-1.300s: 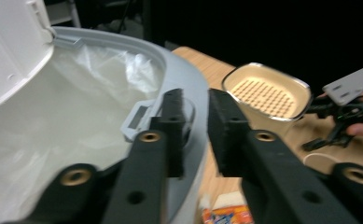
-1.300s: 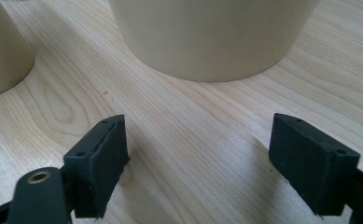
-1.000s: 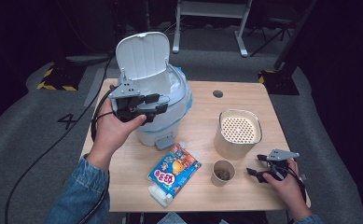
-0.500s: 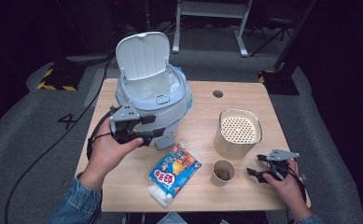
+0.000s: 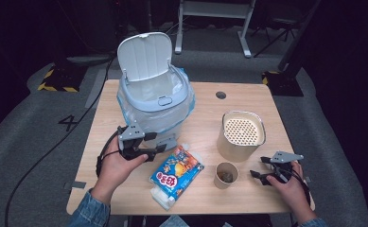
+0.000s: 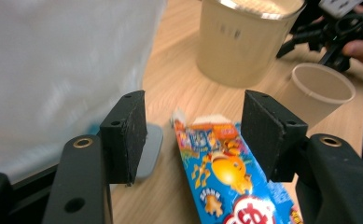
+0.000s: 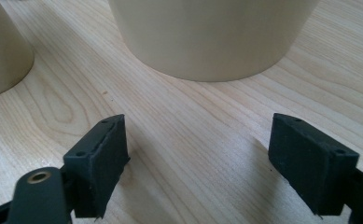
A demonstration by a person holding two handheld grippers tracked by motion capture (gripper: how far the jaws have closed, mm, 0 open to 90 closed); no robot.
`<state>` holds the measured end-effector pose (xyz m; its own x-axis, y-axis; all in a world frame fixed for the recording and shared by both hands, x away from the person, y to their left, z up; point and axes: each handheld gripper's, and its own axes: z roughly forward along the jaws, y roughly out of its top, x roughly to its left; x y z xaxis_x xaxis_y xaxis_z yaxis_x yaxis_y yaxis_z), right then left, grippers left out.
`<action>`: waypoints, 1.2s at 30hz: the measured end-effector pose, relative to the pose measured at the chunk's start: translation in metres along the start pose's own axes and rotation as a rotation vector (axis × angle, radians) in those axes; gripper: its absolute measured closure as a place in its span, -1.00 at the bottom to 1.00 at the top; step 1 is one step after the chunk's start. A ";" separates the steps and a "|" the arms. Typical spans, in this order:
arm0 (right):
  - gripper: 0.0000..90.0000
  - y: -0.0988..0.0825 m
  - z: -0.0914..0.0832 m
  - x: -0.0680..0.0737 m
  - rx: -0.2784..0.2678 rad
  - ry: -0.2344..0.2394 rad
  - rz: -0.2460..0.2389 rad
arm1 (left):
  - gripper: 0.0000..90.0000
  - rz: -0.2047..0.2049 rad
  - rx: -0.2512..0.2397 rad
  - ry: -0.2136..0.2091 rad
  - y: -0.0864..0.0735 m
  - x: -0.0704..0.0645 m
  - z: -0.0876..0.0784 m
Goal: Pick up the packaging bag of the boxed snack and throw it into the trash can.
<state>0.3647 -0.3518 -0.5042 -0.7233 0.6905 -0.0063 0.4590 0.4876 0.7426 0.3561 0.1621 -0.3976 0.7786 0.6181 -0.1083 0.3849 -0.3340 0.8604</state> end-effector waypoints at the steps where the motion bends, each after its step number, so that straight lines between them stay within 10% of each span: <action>1: -0.56 0.000 0.000 0.000 0.000 0.000 0.000 | -0.08 -0.024 0.001 -0.012 -0.009 0.000 0.006; 28: -0.56 0.000 0.000 0.000 0.000 0.000 0.000 | -0.03 -0.120 0.242 -0.099 -0.066 0.002 0.069; 36: -0.56 0.000 0.000 0.000 0.000 0.000 0.000 | 0.46 -0.134 0.299 -0.138 -0.069 0.000 0.075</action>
<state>0.3647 -0.3518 -0.5042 -0.7233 0.6905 -0.0059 0.4593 0.4875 0.7426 0.3665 0.1316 -0.4939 0.7628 0.5757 -0.2944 0.6007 -0.4624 0.6522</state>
